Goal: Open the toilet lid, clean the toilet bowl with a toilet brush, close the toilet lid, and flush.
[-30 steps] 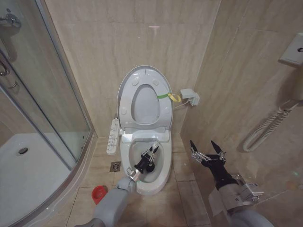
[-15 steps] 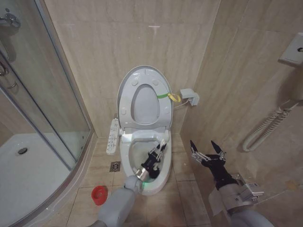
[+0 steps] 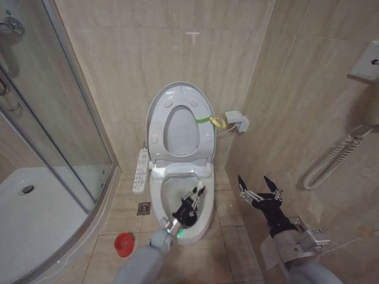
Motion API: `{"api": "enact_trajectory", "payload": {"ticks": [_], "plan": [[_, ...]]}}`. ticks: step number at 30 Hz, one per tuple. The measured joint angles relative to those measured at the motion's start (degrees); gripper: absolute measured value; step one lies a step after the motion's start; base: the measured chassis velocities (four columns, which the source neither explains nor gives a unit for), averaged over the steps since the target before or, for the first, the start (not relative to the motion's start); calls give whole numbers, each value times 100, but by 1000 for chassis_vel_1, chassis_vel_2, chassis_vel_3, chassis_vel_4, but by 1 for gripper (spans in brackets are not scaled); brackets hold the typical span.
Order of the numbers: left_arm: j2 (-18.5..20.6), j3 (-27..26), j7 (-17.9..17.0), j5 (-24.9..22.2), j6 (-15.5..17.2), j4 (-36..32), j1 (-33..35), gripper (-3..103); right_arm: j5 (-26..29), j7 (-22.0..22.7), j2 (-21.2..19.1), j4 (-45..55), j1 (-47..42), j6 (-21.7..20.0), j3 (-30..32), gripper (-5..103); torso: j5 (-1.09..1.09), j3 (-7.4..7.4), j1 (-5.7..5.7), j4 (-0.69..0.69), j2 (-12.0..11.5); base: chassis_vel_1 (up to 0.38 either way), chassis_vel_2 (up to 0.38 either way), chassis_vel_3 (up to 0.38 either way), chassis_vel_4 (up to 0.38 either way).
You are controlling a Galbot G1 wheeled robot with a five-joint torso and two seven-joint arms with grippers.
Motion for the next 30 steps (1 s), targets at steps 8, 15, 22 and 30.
{"api": "enact_trajectory", "payload": {"ticks": [8,15,22,30], "plan": [[235,-60,40,7,-2,-266,614,21,0,0,0,0,0,0,0,100,0,1,0,0,0,0,0,0,0],[468,-172,8,9,14,-631,729,26,0,0,0,0,0,0,0,100,-1,2,0,-1,-1,0,0,0,0],[605,-282,-199,-91,75,-1037,481,25,0,0,0,0,0,0,0,100,0,2,1,-2,-1,0,0,0,0],[576,-277,-315,-199,174,-1262,486,19,0,0,0,0,0,0,0,100,2,2,1,-1,-1,0,0,0,0]]}}
